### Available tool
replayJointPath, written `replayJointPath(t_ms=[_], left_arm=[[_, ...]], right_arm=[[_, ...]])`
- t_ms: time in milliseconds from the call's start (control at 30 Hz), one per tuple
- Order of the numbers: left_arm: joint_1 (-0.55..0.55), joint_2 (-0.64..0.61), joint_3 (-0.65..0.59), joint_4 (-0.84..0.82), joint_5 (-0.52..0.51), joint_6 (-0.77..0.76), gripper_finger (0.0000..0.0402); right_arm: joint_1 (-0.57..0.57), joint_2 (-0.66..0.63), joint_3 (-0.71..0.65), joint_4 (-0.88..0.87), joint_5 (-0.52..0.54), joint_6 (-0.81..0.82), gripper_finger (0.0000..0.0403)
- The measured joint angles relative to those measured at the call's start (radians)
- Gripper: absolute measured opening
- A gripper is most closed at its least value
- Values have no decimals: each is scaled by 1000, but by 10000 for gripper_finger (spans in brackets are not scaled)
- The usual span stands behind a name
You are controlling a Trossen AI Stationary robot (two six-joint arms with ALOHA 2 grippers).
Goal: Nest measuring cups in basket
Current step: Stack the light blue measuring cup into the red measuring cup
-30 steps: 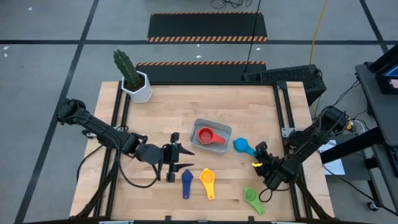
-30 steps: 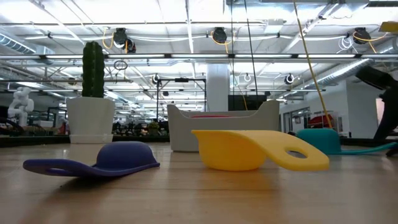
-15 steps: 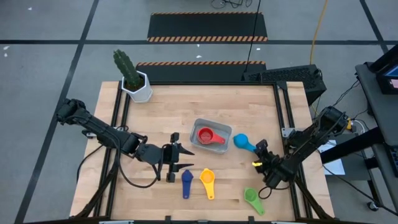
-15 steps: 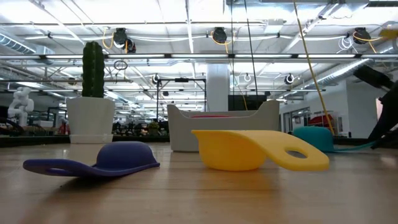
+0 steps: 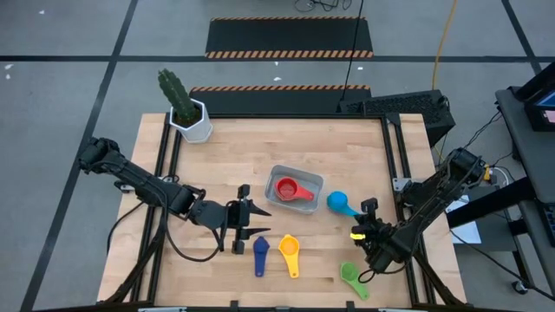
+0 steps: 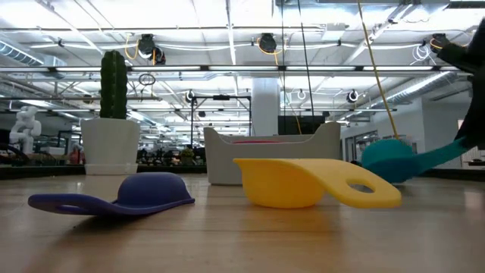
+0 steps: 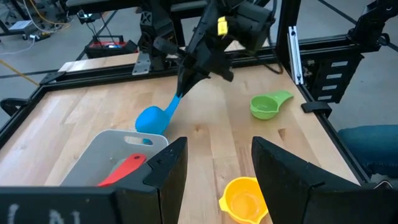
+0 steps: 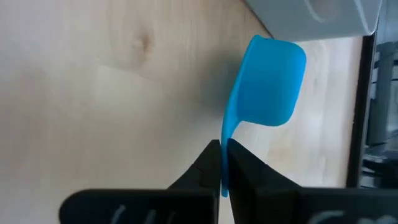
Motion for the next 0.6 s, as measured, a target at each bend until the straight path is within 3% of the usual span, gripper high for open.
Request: replayJointPath(t_ms=[367,600], left_arm=[[0,0,0,7,0,0,182],[0,0,0,45,0,2,182]], right_arm=[[59,-1,216,-120,8,141,0],[111,-3,332,-99,21,242,0]])
